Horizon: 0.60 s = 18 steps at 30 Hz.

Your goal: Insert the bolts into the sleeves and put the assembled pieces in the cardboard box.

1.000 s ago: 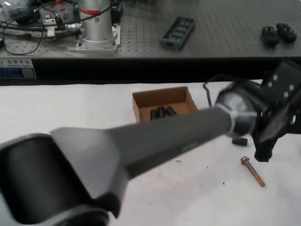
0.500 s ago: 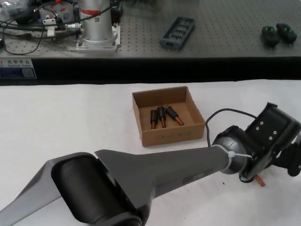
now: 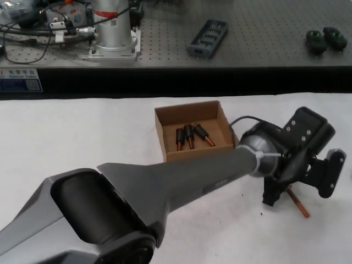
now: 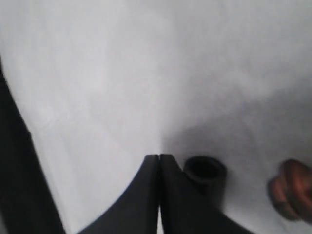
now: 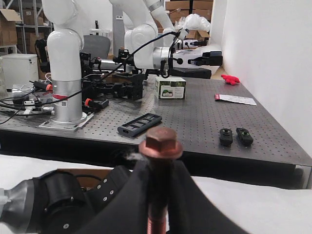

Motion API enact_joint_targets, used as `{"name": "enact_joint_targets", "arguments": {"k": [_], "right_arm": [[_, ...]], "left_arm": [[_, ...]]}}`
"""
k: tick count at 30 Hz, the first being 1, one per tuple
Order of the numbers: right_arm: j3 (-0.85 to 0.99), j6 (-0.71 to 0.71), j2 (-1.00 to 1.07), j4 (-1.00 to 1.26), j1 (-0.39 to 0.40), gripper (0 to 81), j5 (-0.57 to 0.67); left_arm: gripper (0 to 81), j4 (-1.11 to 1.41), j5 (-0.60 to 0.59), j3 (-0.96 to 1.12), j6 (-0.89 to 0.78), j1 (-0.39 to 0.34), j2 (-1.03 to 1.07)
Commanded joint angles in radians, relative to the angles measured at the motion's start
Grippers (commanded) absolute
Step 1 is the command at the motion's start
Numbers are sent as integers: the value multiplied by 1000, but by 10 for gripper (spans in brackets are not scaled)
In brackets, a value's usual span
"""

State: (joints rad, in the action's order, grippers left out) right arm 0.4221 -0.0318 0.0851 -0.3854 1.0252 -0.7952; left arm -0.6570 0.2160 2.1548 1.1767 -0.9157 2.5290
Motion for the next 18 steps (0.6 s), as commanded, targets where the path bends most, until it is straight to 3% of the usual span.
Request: {"name": "enact_joint_targets", "arguments": {"k": [1, 11, 18], "right_arm": [[11, 1, -6, 9, 3, 66, 5], [11, 1, -6, 9, 3, 66, 5], [11, 10, -6, 9, 3, 66, 41]], "left_arm": [[6, -51, -38, 25, -34, 0, 0], [6, -322, -9, 116, -90, 8, 0], [6, -373, -15, 209, -285, 45, -23]]}}
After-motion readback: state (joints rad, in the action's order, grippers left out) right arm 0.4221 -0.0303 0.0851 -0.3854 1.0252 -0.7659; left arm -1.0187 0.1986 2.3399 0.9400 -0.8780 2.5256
